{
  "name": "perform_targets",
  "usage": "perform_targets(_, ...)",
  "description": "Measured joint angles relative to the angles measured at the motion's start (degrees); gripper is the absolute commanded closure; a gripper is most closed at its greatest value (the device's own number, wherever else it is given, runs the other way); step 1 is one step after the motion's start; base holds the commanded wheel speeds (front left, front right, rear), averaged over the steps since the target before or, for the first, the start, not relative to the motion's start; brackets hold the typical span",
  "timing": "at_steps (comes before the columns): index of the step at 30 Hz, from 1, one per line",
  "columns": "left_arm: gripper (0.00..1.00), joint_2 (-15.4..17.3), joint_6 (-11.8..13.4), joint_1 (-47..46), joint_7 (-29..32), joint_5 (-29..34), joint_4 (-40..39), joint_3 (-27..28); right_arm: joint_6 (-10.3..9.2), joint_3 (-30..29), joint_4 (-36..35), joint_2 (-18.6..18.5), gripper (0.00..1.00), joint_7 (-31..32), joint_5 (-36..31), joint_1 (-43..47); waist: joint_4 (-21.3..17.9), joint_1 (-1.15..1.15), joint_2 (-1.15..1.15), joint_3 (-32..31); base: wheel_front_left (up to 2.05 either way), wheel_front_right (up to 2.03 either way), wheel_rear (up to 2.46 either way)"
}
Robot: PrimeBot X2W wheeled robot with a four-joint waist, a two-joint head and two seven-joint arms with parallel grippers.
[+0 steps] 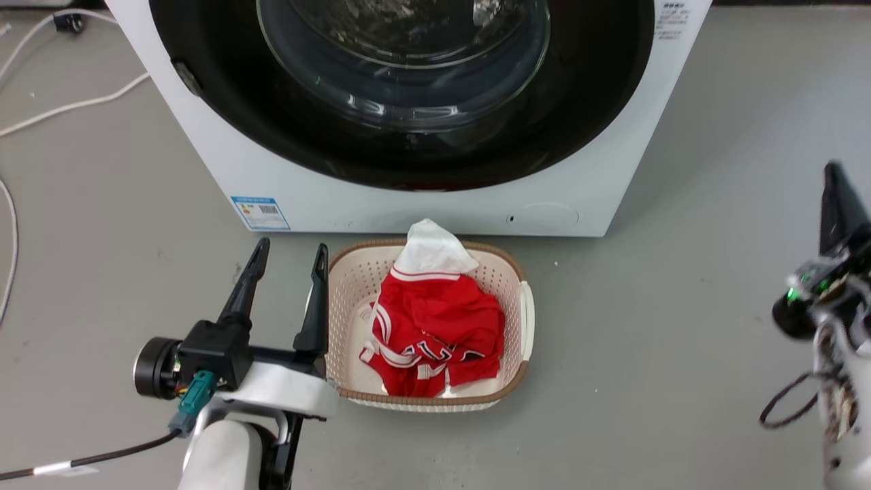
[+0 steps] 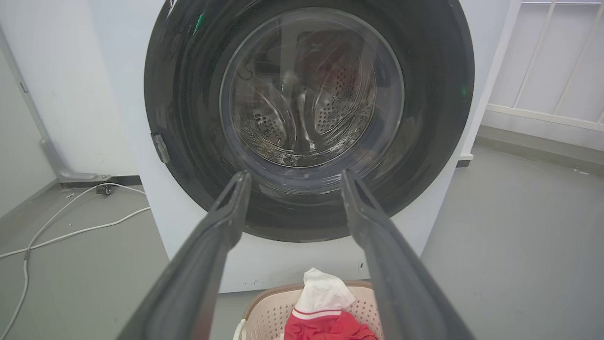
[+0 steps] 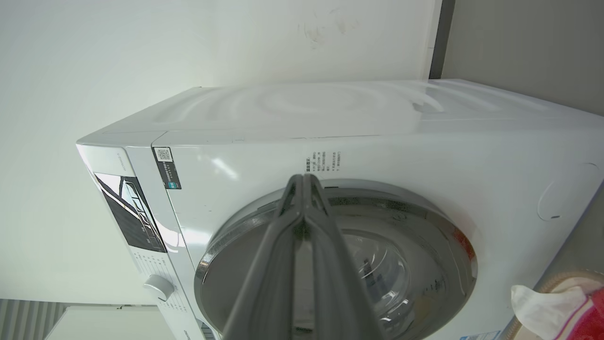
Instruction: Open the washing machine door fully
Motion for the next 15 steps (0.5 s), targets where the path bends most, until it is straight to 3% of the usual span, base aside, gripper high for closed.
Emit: perform_targets(15,0.00,0.0,0.4,-5.7,0.0,-1.9,-2.5,-0.8,0.00,5.7,14.6,-9.4,1.00,11.6,1.1,-27.4,2.3,0.00,0.00,9.9,0.00,0.00,0.00)
